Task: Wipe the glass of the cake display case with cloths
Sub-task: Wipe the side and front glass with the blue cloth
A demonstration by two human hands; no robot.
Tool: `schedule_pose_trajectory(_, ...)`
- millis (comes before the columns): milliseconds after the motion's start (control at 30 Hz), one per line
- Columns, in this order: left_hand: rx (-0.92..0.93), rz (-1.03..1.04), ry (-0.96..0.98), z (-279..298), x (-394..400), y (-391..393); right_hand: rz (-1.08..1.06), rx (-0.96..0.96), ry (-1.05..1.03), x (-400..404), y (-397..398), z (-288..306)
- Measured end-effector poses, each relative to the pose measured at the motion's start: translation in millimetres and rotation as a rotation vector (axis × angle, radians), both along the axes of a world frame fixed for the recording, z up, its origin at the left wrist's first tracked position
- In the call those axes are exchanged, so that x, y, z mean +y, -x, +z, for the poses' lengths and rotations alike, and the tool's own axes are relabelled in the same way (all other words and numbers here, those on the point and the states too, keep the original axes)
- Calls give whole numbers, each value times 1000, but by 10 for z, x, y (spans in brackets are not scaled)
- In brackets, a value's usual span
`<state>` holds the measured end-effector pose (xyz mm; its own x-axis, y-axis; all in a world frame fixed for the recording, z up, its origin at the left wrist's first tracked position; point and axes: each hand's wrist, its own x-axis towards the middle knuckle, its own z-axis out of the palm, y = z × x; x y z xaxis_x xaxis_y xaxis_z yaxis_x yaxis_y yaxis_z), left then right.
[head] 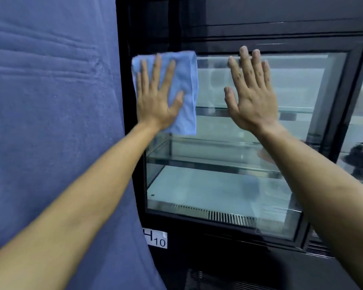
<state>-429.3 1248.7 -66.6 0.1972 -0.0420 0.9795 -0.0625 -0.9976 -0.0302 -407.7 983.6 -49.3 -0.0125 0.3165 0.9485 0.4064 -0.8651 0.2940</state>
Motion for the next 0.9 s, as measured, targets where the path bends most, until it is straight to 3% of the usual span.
schedule_pose_trajectory(67, -31, 32, 74, 92, -117, 22, 44, 8, -41, -92, 18, -3)
schedule_pose_trajectory(133, -8, 14, 44, -383, -236, -5, -9, 15, -98, -264, 4, -96)
schedule_pose_trajectory(267, 134, -74, -371, -2261, -28, 101, -84, 66, -38, -483, -73, -309)
schedule_pose_trajectory(333, 224, -36, -601, -2849, 263, 212, -98, 57, -10, -513, -90, -318)
schedule_pose_trajectory(433, 226, -89, -851, -2536, 526, 159, -134, 30, -5, -506, -98, -324)
schedule_pose_trajectory(500, 198, -139, -815, -1814, 554, 58, -130, 22, -14, -484, -98, -333)
schedule_pose_trajectory(633, 5, -29, -348, -160, 314, -29, -122, 5, -16, -475, -89, -332)
schedule_pose_trajectory(700, -58, 27, -39, 172, 21, 1, -117, -2, -34, -480, -87, -343)
schedule_pose_trajectory(767, -62, 5, 51, -76, -301, -7, -100, -12, -45, -487, -86, -353)
schedule_pose_trajectory(800, -32, -27, -30, -442, -430, -37, -94, -19, -45, -491, -90, -345)
schedule_pose_trajectory(900, 110, -157, -530, -1996, -547, 46, -89, -7, -31, -500, -91, -328)
